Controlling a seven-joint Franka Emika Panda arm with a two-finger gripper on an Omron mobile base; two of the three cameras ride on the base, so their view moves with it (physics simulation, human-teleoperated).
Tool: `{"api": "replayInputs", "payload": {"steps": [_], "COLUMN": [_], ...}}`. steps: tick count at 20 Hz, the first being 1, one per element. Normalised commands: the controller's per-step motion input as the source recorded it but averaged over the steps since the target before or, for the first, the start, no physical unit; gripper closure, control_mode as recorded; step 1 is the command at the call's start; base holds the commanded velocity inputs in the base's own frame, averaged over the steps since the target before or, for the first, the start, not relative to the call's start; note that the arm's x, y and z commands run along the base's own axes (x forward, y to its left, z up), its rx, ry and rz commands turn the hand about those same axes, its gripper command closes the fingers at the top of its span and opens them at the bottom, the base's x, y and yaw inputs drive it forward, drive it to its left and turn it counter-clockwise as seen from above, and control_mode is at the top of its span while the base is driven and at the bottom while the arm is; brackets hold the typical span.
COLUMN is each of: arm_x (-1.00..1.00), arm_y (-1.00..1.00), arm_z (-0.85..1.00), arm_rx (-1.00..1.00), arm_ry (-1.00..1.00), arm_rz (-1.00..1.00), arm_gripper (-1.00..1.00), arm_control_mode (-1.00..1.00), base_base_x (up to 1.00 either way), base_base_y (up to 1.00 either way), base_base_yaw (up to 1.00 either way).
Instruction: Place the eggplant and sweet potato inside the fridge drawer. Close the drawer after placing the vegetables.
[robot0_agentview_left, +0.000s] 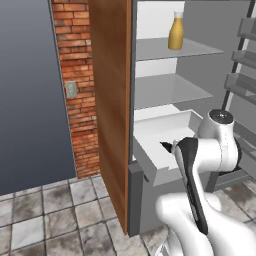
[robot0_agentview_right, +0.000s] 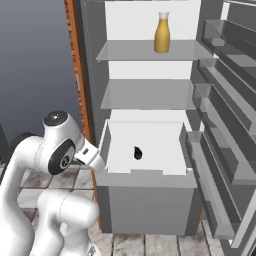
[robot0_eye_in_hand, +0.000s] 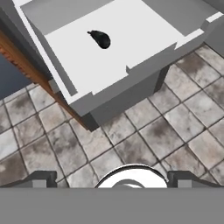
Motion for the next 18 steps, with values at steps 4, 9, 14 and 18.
{"api": "replayInputs", "payload": {"steps": [4, 9, 14, 18], "arm_x": [0.0, 0.0, 0.0, 0.0], "arm_y": [0.0, 0.0, 0.0, 0.0], "arm_z": [0.0, 0.0, 0.0, 0.0], "arm_rx": [0.0, 0.0, 0.0, 0.0], "arm_ry": [0.0, 0.0, 0.0, 0.0], "arm_rz": [0.0, 0.0, 0.0, 0.0], "arm_gripper": [-1.0, -1.0, -1.0, -1.0], "arm_control_mode": [1.0, 1.0, 1.0, 1.0], "base_base_x": [-0.31, -0.67, -0.68, -0.59], "base_base_y": [0.34, 0.14, 0.0, 0.0], "base_base_yaw": [-0.31, -0.6, -0.81, -0.81]}}
